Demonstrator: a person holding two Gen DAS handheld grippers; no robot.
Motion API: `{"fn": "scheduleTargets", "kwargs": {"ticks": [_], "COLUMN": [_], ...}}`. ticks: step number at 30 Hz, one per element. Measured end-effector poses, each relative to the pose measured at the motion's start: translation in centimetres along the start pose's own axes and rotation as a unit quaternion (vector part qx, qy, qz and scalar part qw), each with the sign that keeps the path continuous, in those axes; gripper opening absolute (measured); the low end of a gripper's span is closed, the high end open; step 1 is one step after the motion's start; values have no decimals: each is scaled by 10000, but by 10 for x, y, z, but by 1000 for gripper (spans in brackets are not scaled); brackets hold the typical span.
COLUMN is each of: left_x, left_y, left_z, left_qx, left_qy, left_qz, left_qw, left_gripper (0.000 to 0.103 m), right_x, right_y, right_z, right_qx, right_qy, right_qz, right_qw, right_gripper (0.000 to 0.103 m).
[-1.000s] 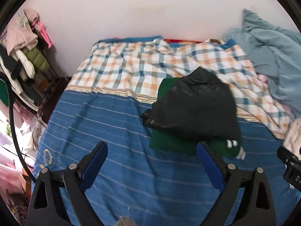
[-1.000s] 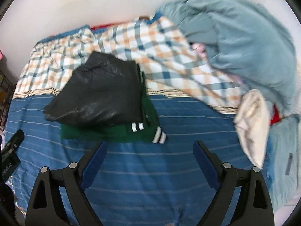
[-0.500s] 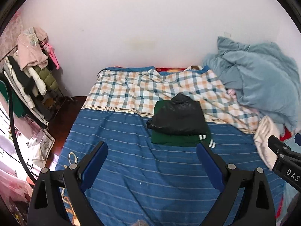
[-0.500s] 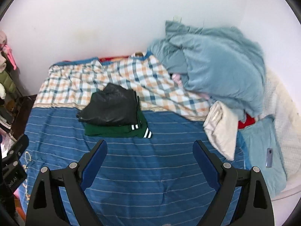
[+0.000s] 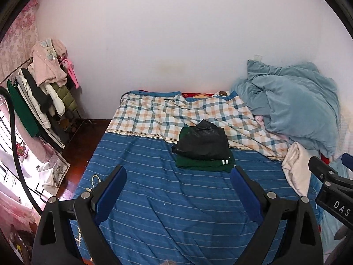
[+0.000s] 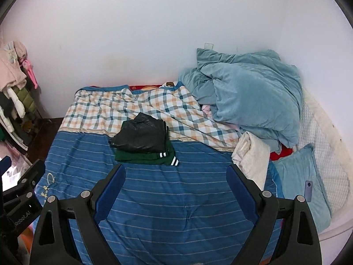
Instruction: Fold large clothes
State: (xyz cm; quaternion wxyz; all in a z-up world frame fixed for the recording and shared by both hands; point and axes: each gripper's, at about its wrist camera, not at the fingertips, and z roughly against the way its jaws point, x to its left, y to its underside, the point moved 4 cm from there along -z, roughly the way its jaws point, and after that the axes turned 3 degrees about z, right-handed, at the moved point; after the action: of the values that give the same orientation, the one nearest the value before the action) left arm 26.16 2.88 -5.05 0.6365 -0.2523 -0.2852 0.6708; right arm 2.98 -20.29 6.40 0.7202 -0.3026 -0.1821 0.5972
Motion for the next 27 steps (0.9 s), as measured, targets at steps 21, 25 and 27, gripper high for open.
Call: {"fn": "scheduleTargets", "kwargs": {"ticks": [21,25,27], "left_x": [-7,-8,-9], "left_y": [20,21,21], "left_z": [50,53,55], "left_qx": [56,13,3], "left_qy": [64,24,21], "left_qz": [202,184,174], "left_qw": [9998,9998,9998], "left_gripper": [98,98,98], "right_x": [-25,-26,-26], "right_y": [13,15,14], "right_z": [65,70,72], "right_qx": [-222,-231,-250], "right_qy": [-150,-194,-193], "right_qz": [170,167,177], "right_qw": [9995,9994,9993], "right_gripper": [98,98,98]}}
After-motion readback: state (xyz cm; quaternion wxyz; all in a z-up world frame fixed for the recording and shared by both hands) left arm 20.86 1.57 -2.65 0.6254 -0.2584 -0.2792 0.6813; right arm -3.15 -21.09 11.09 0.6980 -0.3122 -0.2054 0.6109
